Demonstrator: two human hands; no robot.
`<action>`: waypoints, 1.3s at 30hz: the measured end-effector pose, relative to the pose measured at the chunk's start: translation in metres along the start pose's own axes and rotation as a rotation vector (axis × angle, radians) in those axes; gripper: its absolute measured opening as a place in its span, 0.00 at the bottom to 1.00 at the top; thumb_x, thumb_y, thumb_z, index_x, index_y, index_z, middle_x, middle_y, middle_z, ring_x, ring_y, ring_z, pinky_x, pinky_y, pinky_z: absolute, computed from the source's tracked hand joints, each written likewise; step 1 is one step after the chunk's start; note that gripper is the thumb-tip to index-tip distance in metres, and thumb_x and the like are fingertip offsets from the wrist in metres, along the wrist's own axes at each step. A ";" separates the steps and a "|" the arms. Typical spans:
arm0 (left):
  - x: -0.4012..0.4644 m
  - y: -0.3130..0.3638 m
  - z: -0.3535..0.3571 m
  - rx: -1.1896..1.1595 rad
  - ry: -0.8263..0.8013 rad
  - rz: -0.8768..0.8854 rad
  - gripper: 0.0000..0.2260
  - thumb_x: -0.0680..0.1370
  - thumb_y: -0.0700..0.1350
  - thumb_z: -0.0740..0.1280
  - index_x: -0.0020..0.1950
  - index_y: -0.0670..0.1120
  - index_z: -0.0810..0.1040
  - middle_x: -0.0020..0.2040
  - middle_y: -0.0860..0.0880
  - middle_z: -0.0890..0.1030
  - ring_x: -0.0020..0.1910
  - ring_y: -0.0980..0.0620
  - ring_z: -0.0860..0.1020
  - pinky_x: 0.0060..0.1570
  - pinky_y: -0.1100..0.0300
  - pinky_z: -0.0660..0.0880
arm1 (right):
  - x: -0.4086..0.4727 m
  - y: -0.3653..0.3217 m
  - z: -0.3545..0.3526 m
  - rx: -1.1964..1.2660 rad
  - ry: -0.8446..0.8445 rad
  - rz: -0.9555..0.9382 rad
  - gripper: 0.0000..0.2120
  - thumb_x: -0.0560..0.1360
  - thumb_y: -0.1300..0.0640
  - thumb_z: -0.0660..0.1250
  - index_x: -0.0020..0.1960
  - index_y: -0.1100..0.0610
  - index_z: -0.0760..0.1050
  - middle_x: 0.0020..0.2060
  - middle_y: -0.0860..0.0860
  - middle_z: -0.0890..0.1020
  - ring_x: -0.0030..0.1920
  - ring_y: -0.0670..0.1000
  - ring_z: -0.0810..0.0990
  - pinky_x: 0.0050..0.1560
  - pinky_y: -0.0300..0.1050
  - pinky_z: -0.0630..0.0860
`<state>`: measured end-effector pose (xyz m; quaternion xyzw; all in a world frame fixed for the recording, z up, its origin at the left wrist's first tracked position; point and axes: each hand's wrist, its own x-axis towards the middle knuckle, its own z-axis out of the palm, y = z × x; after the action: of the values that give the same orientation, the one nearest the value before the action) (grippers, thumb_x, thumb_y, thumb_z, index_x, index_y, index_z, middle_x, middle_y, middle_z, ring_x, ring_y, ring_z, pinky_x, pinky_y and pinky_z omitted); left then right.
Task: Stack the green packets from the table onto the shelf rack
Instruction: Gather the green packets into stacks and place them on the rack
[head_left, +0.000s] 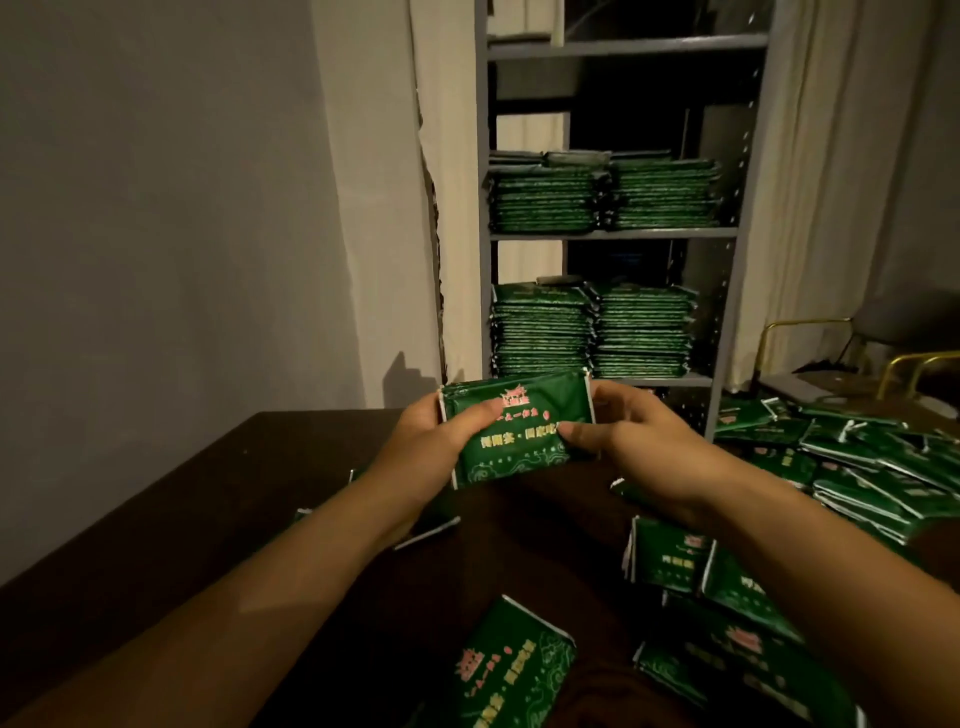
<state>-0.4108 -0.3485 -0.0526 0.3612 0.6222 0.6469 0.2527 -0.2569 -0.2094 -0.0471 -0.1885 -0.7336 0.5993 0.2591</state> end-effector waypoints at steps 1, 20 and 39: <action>-0.001 0.007 0.001 0.012 -0.004 0.019 0.11 0.78 0.51 0.71 0.57 0.48 0.80 0.47 0.49 0.87 0.47 0.50 0.86 0.49 0.55 0.80 | -0.002 -0.006 -0.004 0.015 0.004 -0.003 0.12 0.79 0.67 0.65 0.60 0.58 0.77 0.49 0.53 0.86 0.41 0.46 0.86 0.37 0.36 0.78; 0.027 0.114 0.034 -0.072 0.076 0.112 0.06 0.81 0.45 0.67 0.56 0.45 0.79 0.47 0.46 0.85 0.42 0.50 0.83 0.35 0.58 0.79 | 0.007 -0.103 -0.050 -0.376 0.248 -0.424 0.28 0.74 0.42 0.71 0.68 0.49 0.65 0.64 0.48 0.72 0.60 0.48 0.77 0.58 0.43 0.76; 0.084 0.192 0.046 -0.076 0.017 0.100 0.10 0.83 0.49 0.63 0.54 0.43 0.78 0.44 0.43 0.84 0.40 0.48 0.83 0.38 0.57 0.83 | 0.057 -0.149 -0.093 -1.362 0.471 -1.120 0.19 0.70 0.54 0.71 0.60 0.57 0.75 0.52 0.51 0.80 0.50 0.53 0.80 0.39 0.49 0.82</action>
<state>-0.4021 -0.2735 0.1486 0.3765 0.5807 0.6847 0.2285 -0.2405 -0.1350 0.1210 -0.0344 -0.8411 -0.2308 0.4879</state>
